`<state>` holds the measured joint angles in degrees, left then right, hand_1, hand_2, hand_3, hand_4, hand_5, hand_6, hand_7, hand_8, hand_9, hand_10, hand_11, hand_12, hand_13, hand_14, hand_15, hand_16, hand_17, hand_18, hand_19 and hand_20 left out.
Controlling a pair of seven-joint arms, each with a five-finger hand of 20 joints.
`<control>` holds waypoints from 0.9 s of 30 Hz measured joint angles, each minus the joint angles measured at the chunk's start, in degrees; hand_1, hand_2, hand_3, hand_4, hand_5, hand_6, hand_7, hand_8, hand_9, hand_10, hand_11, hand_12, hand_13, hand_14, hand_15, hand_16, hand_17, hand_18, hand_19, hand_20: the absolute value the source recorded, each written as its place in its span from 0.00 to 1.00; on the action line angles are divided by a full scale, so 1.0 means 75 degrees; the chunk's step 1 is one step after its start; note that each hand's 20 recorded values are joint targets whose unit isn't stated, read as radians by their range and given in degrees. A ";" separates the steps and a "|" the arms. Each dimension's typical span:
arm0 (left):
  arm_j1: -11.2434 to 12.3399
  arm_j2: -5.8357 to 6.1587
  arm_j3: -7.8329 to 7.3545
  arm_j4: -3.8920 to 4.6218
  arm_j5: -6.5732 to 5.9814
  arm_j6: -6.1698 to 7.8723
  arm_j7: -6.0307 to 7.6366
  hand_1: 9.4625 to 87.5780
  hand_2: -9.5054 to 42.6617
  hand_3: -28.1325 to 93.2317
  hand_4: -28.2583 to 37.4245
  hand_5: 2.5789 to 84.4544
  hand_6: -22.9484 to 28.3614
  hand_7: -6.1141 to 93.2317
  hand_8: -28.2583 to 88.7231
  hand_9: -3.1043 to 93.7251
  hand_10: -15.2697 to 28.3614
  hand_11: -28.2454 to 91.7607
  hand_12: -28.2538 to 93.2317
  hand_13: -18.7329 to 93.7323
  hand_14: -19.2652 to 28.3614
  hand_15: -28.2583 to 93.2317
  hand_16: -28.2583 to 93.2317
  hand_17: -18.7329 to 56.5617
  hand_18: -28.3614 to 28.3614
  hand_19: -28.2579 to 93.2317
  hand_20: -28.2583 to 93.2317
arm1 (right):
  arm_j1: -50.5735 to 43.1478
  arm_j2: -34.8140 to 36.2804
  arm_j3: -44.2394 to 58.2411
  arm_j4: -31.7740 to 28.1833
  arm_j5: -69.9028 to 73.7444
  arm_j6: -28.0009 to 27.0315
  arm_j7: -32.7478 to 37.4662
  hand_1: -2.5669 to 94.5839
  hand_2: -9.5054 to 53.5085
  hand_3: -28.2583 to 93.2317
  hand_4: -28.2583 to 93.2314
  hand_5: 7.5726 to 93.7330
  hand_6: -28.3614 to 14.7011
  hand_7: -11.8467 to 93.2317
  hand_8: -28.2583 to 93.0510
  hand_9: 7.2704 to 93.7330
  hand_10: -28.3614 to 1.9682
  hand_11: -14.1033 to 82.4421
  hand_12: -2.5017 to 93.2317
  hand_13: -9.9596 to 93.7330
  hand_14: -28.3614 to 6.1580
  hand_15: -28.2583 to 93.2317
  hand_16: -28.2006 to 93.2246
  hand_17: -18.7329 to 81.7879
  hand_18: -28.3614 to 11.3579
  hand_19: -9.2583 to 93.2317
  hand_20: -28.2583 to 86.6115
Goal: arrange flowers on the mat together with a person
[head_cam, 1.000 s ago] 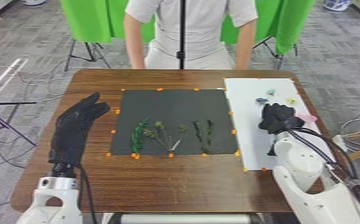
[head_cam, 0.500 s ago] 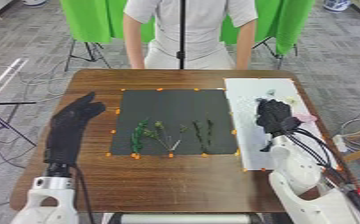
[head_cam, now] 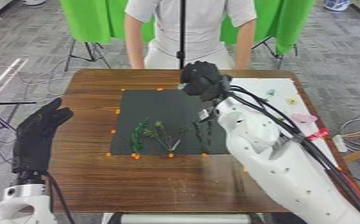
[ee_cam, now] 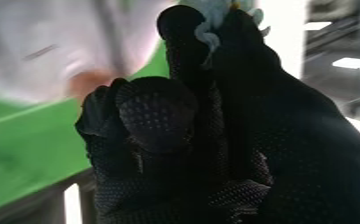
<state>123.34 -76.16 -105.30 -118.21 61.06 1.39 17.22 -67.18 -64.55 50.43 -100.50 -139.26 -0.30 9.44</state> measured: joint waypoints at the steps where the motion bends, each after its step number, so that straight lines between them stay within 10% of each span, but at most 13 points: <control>1: -0.0005 0.0000 0.0001 0.0032 -0.0020 0.0032 0.0002 0.17 0.21 0.79 0.06 0.57 0.53 0.18 0.20 0.52 0.68 0.38 0.36 0.49 0.80 0.39 0.27 0.29 0.74 0.29 0.37 | 0.0216 -0.0204 -0.0214 0.0235 -0.0025 -0.0139 -0.0093 0.69 0.00 0.74 0.04 0.89 0.72 0.30 0.30 0.98 0.67 0.22 0.46 0.90 0.71 0.72 0.58 0.61 0.19 0.87 0.74; 10: -0.0202 0.0040 0.0066 0.0354 -0.0216 0.0063 0.0017 0.16 0.22 0.80 0.04 0.57 0.54 0.18 0.20 0.53 0.68 0.39 0.36 0.49 0.80 0.39 0.27 0.29 0.73 0.29 0.37 | 0.0954 -0.1766 -0.1505 0.1368 -0.0472 -0.0706 -0.0543 0.69 0.00 0.74 0.04 0.89 0.73 0.30 0.30 0.97 0.68 0.23 0.47 0.90 0.71 0.73 0.58 0.61 0.20 0.88 0.74; 27: -0.0556 0.0311 0.0428 0.0536 -0.0437 0.0064 0.0091 0.18 0.22 0.81 0.05 0.57 0.54 0.18 0.20 0.53 0.68 0.39 0.36 0.50 0.80 0.40 0.26 0.29 0.73 0.29 0.37 | 0.0934 -0.2756 -0.2115 0.2155 -0.1484 -0.1186 -0.1041 0.66 0.00 0.76 0.03 0.83 0.74 0.29 0.28 0.93 0.68 0.21 0.42 0.87 0.69 0.75 0.58 0.58 0.19 0.87 0.75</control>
<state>119.17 -73.83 -102.09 -114.19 57.78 1.87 17.91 -60.18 -85.22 34.56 -84.34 -150.39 -9.19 1.63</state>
